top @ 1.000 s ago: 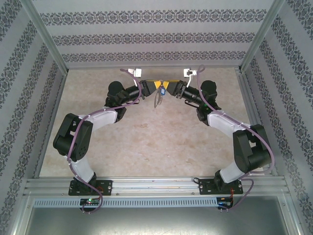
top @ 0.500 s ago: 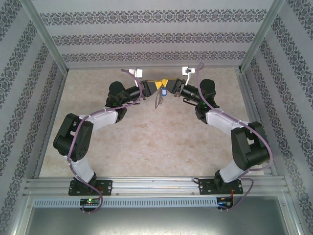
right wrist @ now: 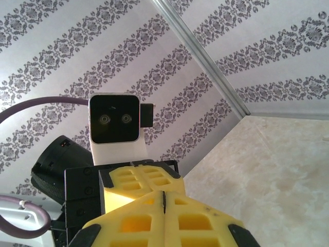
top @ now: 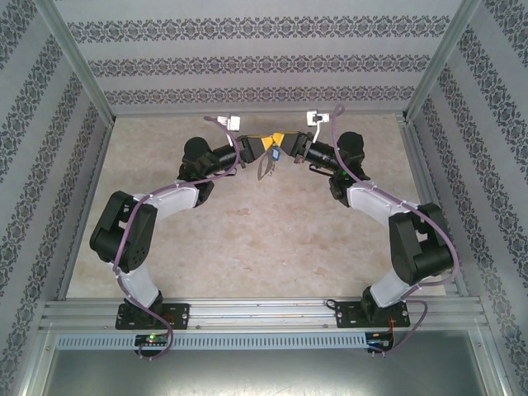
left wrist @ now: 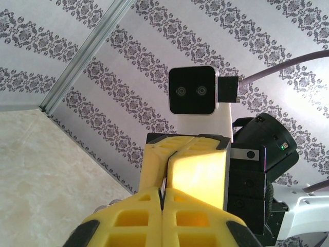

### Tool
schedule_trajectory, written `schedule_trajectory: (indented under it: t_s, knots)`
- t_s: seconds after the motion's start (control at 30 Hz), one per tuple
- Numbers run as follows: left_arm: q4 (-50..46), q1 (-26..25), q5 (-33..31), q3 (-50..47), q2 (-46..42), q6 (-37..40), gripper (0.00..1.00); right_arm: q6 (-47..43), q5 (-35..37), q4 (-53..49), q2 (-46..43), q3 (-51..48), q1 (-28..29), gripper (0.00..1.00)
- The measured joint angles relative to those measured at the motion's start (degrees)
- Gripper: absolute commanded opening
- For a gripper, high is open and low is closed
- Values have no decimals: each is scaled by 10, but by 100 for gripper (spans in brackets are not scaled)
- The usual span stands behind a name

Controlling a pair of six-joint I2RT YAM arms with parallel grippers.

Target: Put the keys on the keyring

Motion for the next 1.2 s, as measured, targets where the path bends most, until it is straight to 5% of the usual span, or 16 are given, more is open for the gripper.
schedule_trajectory:
  t_s: [0.13,0.37,0.7,1.2]
  knots:
    - [-23,7,3,0,-10,10,32,-5,-27,-17,11,10,-17,0]
    - [-78,38,31,16,-31,34,40,-41,-85,-87,25,38,-57,0]
    - [-188,41,99,73,-26,74,38,-141,-166,-225,26,98,-58,0]
    - [-216,29,140,90,9,74,35,-165,-188,-260,30,100,-50,0]
